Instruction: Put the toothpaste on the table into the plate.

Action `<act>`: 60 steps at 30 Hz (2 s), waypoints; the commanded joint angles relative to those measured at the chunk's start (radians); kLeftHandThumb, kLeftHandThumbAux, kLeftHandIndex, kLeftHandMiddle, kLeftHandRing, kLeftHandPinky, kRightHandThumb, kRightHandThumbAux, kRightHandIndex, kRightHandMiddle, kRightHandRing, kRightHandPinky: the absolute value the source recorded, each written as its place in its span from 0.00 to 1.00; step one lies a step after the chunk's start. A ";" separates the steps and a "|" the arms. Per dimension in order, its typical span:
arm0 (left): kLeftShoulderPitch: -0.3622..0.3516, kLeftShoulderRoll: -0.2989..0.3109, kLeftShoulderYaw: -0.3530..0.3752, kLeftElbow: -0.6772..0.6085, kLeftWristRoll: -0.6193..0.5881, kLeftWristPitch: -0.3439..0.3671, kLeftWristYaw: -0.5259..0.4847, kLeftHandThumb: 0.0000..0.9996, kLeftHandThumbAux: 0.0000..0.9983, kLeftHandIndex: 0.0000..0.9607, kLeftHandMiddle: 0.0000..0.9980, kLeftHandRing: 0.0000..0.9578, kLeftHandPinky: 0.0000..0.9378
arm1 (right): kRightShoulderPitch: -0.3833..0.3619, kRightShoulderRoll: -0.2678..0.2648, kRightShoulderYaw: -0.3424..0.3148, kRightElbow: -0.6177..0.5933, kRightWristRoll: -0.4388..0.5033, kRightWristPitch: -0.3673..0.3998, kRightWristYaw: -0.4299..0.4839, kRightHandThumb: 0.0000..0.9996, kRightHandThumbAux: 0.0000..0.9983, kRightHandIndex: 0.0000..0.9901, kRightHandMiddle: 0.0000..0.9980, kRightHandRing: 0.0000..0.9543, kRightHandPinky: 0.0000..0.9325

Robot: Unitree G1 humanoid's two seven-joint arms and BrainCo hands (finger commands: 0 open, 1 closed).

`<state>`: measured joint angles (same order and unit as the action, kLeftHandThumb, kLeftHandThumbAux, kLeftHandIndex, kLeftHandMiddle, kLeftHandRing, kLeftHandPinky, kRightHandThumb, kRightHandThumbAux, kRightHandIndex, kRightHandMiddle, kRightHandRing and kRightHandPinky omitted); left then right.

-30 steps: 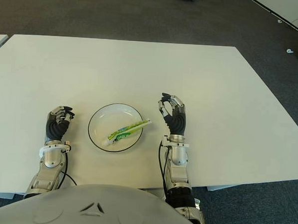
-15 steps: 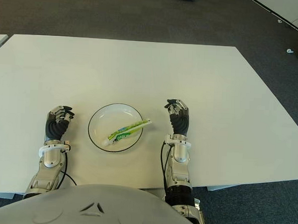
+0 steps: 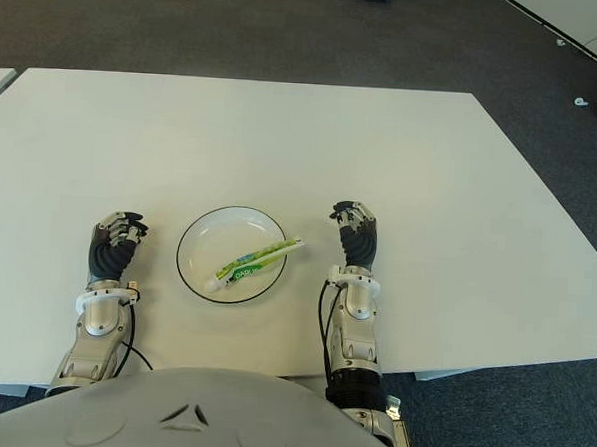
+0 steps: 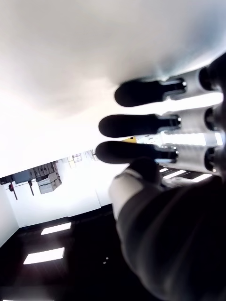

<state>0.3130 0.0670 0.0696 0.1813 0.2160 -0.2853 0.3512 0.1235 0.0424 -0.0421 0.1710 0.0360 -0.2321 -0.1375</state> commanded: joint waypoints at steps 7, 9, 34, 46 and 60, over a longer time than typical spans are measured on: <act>0.010 -0.002 -0.001 0.001 0.004 0.033 -0.016 0.70 0.72 0.44 0.53 0.55 0.53 | 0.016 0.012 0.001 -0.020 0.017 0.069 0.041 0.71 0.73 0.44 0.62 0.63 0.64; 0.010 -0.002 -0.002 0.001 0.005 0.031 -0.015 0.70 0.72 0.44 0.53 0.55 0.53 | 0.018 0.012 0.001 -0.022 0.019 0.076 0.049 0.71 0.73 0.44 0.62 0.63 0.64; 0.004 -0.012 -0.007 -0.001 0.012 0.074 -0.010 0.70 0.72 0.44 0.51 0.54 0.52 | 0.025 0.016 -0.002 -0.008 0.020 0.063 0.095 0.71 0.73 0.44 0.62 0.62 0.62; 0.012 -0.010 -0.010 -0.016 0.034 0.096 -0.003 0.70 0.72 0.44 0.51 0.55 0.53 | 0.034 0.018 0.010 -0.012 0.011 0.047 0.112 0.71 0.73 0.44 0.61 0.62 0.63; 0.017 -0.003 -0.013 -0.021 0.038 0.087 -0.012 0.70 0.72 0.44 0.52 0.55 0.53 | 0.044 -0.005 0.034 -0.039 -0.024 0.066 0.119 0.71 0.73 0.44 0.58 0.57 0.57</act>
<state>0.3209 0.0635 0.0604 0.1468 0.2456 -0.2224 0.3515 0.1608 0.0415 -0.0164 0.1412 0.0246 -0.1797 -0.0195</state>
